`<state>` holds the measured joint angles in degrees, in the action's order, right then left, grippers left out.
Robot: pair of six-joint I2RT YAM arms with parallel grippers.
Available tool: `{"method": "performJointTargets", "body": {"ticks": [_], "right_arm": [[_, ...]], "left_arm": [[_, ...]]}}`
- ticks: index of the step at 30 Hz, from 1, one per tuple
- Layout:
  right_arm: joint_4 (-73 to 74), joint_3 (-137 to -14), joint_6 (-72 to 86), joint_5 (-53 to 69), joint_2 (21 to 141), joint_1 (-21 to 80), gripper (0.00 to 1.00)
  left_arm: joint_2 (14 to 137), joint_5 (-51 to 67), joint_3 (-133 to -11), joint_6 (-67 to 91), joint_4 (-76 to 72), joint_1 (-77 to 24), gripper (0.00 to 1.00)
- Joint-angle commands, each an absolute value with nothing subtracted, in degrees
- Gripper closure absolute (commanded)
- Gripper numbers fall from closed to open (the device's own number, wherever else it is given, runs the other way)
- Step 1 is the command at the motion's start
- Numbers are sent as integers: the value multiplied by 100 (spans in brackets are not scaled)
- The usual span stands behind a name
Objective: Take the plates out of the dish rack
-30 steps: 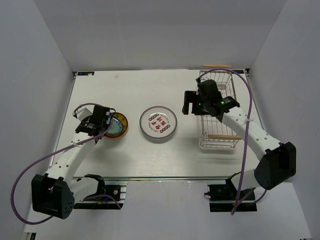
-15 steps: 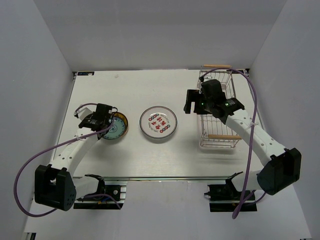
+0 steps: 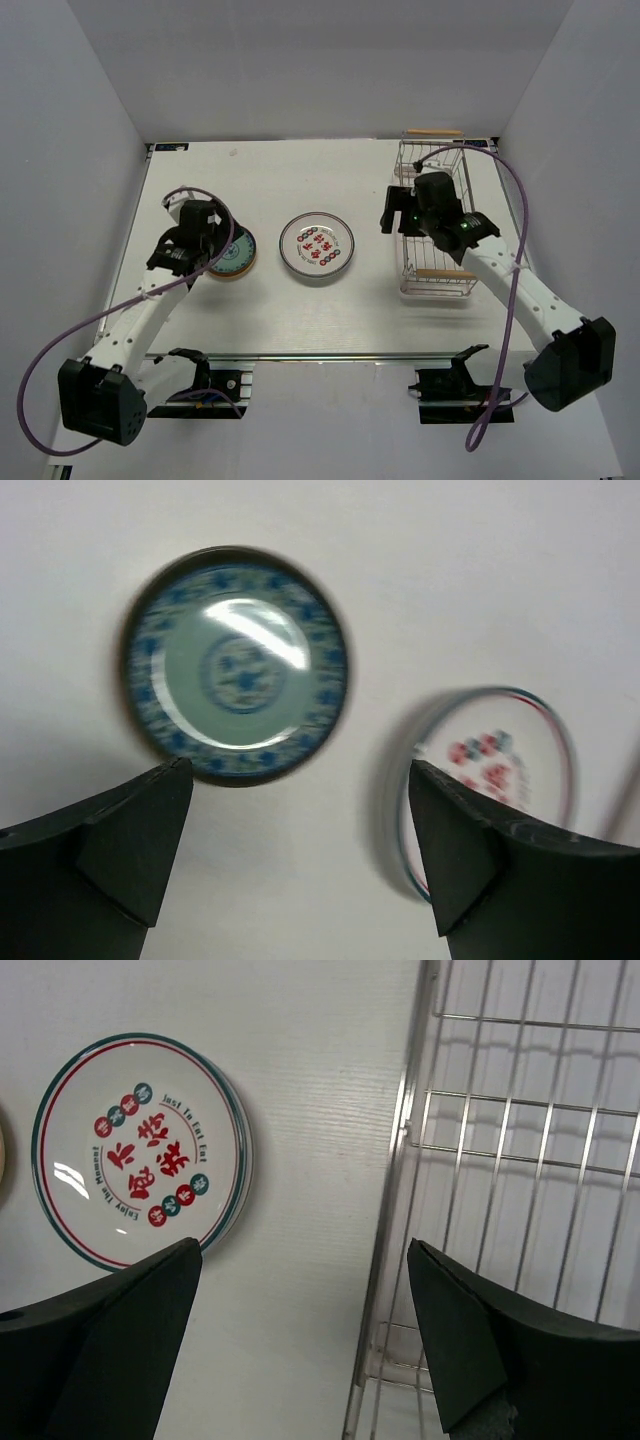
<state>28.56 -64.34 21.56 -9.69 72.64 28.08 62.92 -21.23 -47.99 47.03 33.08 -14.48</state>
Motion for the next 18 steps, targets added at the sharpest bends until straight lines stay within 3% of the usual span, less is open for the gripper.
{"method": "performJointTargets", "body": {"ticks": [1,11,18], "right_arm": [[2313,-6128,2040,-1624,6742,2760,11],[1802,-4862,1670,-2733,4723,2769,11],[2293,-4605,1784,-2856,3771,2777,11]], "left_arm": [[5758,-645,-4966,3631,2215,-1494,2],[4283,816,-4360,2426,1196,-1494,2],[2982,589,-4061,1995,1555,-1494,2]]}}
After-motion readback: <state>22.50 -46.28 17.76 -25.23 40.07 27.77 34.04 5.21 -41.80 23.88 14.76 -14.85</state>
